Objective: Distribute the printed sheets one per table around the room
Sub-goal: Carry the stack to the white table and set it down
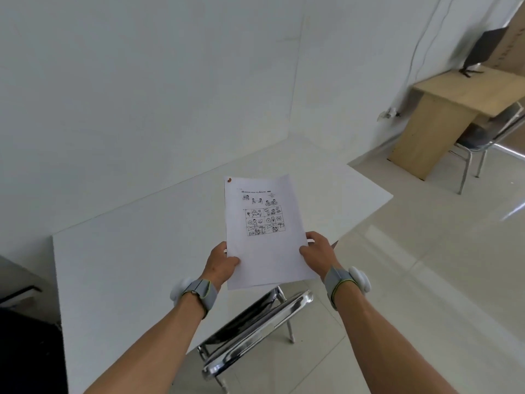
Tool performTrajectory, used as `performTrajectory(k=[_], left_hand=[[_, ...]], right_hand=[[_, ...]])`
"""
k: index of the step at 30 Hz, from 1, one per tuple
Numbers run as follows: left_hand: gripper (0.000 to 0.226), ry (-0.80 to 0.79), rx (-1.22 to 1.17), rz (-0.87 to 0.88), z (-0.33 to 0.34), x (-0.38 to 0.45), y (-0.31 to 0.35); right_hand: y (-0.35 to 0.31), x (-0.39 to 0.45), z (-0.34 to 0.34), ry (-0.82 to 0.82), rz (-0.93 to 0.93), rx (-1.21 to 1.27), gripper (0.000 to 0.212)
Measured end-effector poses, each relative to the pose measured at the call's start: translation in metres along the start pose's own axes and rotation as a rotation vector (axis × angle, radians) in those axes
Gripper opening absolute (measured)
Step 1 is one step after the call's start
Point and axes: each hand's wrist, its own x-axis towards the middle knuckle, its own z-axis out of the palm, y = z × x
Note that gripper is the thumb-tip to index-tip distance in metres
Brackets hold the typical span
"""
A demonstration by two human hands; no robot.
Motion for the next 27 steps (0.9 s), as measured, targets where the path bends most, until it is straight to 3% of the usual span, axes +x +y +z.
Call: performTrajectory(k=[10, 23, 27], left_hand=[[0.034, 0.153, 0.054, -0.12, 0.011, 0.065, -0.004], [0.022, 0.296, 0.194, -0.306, -0.037, 0.121, -0.05], [0.033, 0.305, 0.283, -0.378, -0.044, 0.129, -0.062]], right_hand=[[-0.023, 0.102, 0.014, -0.145, -0.062, -0.191, 0.038], [-0.044, 0.183, 0.128, -0.361, -0.032, -0.437, 0.03], [-0.04, 0.198, 0.157, -0.434, -0.022, -0.548, 0.035]])
